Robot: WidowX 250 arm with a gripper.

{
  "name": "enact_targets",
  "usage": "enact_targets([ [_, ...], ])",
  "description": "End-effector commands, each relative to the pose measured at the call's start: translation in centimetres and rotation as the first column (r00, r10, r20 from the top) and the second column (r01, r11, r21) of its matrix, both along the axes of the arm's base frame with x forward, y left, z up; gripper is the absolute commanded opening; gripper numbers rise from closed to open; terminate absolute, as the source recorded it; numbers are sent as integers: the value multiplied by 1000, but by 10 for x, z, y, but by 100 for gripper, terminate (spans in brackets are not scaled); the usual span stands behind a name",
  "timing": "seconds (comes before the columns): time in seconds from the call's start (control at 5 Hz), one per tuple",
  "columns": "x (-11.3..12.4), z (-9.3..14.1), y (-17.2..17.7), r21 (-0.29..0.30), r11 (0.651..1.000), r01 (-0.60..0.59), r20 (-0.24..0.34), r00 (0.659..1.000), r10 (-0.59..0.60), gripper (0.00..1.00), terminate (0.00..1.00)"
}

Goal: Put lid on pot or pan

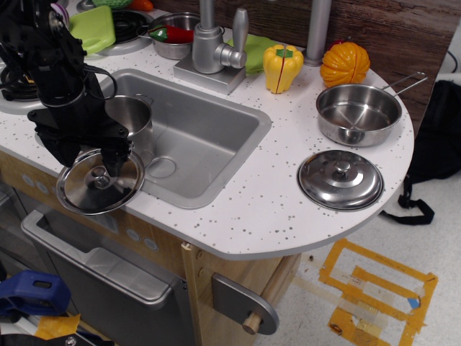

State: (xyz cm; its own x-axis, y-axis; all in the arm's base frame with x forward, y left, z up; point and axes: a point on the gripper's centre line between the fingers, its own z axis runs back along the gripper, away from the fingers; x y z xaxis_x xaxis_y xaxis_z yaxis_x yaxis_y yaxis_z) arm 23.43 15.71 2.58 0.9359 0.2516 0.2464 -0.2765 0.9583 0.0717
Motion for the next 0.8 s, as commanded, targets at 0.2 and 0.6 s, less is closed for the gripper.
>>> enact_targets([
  [0.2,5,-12,11,-23,1000,11,39,999,-10,100,0],
  [0.6,5,-17,10,-29,999,-19,45,999,21,0,0],
])
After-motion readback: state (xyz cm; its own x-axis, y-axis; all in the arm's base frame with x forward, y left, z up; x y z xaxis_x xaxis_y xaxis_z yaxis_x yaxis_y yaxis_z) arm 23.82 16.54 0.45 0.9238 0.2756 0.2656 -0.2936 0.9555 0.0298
